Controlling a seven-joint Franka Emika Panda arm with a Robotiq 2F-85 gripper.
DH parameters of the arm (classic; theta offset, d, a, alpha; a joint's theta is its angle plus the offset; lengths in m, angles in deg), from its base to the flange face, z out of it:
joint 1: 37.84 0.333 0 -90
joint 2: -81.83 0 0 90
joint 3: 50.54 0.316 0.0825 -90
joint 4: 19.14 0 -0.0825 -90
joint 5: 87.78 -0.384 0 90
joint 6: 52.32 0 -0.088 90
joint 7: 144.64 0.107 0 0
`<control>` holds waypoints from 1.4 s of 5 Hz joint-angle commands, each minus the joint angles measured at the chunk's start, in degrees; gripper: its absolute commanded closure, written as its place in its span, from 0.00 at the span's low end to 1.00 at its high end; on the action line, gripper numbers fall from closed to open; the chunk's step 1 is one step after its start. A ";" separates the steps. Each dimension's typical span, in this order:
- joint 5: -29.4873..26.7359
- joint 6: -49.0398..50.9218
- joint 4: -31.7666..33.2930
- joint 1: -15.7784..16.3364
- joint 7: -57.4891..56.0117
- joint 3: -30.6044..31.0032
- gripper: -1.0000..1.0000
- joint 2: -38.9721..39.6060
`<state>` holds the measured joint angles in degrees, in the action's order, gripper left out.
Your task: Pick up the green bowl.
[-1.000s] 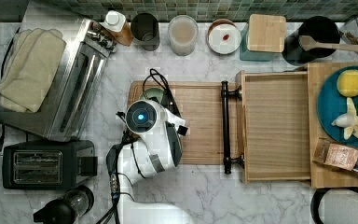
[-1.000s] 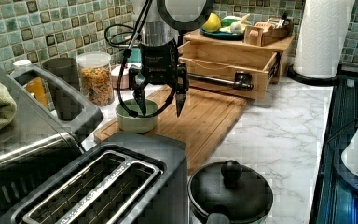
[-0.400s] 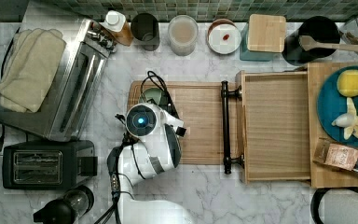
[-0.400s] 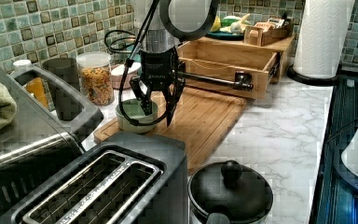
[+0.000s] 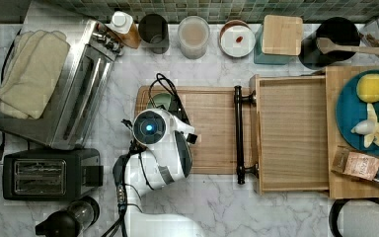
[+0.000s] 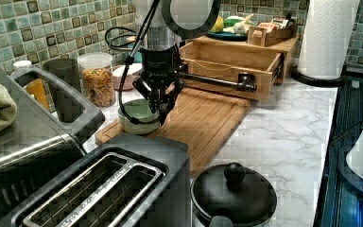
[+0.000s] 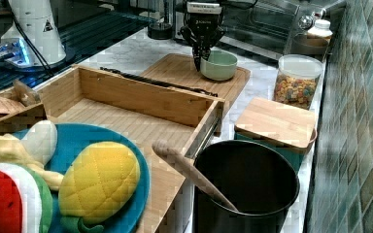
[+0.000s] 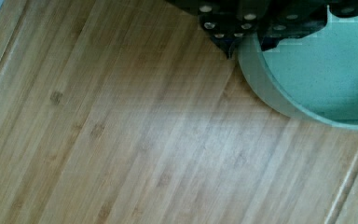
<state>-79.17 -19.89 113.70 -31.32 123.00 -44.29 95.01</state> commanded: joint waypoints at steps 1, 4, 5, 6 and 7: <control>6.61 1.14 0.11 2.00 3.16 -1.35 1.00 -4.38; -6.70 12.52 -2.07 -0.22 -13.49 -5.31 1.00 -20.89; -3.49 20.64 -6.44 -2.70 -5.10 -4.41 1.00 -23.94; -2.45 32.92 -16.18 -4.10 -3.81 -3.80 1.00 -22.11; -3.60 33.02 -17.19 -4.55 -7.71 -5.07 1.00 -23.77</control>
<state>-82.43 14.34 104.52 -34.01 116.28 -48.04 72.27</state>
